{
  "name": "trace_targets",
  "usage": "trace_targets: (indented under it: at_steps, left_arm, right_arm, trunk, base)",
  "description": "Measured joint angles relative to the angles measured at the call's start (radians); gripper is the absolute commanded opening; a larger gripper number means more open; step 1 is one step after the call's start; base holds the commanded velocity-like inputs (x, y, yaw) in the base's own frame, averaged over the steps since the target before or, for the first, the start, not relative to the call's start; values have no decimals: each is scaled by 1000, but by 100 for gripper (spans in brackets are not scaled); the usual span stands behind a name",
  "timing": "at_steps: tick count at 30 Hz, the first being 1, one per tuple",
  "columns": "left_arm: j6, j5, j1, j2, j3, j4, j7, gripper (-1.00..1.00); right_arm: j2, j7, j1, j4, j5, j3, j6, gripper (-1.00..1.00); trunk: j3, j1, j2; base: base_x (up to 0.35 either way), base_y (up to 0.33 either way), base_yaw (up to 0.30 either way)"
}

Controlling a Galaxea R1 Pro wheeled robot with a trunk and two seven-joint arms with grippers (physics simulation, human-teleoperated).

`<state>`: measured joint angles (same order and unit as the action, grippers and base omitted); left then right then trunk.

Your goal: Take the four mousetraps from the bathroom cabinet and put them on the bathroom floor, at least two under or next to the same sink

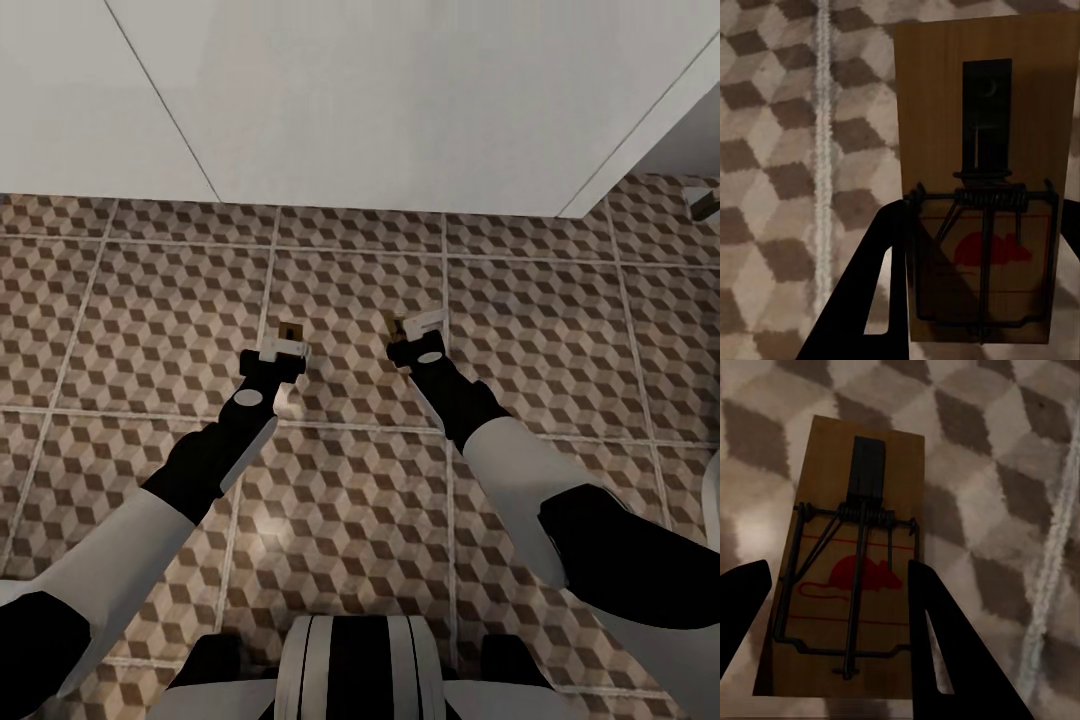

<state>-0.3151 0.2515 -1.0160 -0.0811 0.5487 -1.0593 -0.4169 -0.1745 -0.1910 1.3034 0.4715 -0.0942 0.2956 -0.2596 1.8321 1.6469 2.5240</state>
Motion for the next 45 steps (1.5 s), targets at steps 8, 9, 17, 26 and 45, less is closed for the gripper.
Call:
trace_targets:
  at_steps: [8,9,17,26,45]
  left_arm:
    - [0,0,0,0,1,-13,0,-100]
    - [0,0,0,0,1,-15,0,-100]
    - [-1,0,1,-4,2,-22,0,-100]
    - [-1,1,2,-3,2,-8,0,-100]
    - [1,3,8,-2,3,30,0,-100]
  right_arm:
    - [0,1,0,-26,1,0,29,-100]
    - [0,1,0,-27,1,0,31,-100]
    - [0,10,0,-28,1,0,34,-100]
    - [0,22,0,-27,0,0,34,-100]
    - [0,23,0,-28,-1,0,33,-100]
  trunk:
    - [0,0,0]
    - [0,0,0]
    - [0,0,0]
    - [0,0,0]
    - [0,0,0]
  base:
    - [54,1,0]
    - [54,0,0]
    - [16,0,0]
    - [0,0,0]
    - [0,0,0]
